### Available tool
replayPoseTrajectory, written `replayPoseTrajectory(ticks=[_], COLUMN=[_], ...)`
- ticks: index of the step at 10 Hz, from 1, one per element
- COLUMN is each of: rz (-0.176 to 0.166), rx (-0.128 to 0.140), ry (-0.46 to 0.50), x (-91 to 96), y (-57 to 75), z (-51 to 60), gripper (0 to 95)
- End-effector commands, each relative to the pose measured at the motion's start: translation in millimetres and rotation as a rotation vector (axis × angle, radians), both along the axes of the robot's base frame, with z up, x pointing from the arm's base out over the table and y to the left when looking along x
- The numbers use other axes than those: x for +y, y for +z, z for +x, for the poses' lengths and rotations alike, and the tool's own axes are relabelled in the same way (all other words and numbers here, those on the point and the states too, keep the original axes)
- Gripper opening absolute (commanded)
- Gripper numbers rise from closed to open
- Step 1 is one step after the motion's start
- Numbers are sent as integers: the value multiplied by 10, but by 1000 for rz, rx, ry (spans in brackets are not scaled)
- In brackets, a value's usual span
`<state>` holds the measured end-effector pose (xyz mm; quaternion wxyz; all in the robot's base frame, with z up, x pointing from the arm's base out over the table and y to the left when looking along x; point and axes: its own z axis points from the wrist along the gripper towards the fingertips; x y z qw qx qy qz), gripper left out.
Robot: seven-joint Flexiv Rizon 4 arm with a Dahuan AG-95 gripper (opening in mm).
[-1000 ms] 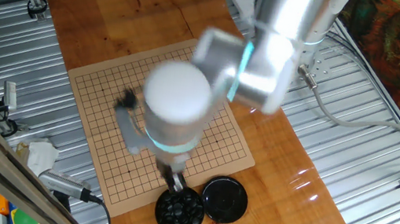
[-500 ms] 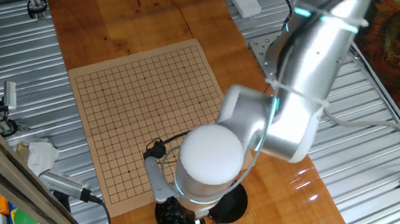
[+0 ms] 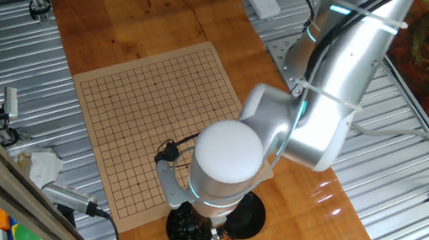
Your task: Play the first move as black on the 3-4 point in the upper right corner of the Go board
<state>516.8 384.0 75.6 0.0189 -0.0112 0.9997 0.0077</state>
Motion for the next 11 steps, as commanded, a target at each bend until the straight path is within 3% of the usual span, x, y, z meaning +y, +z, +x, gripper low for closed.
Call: replayPoseTrajectory(ticks=[1,11], rz=[-3,3], rx=[5,-10], ry=[23,28], x=[9,26], y=[-10,-23], z=[-12,13], gripper=[0,0])
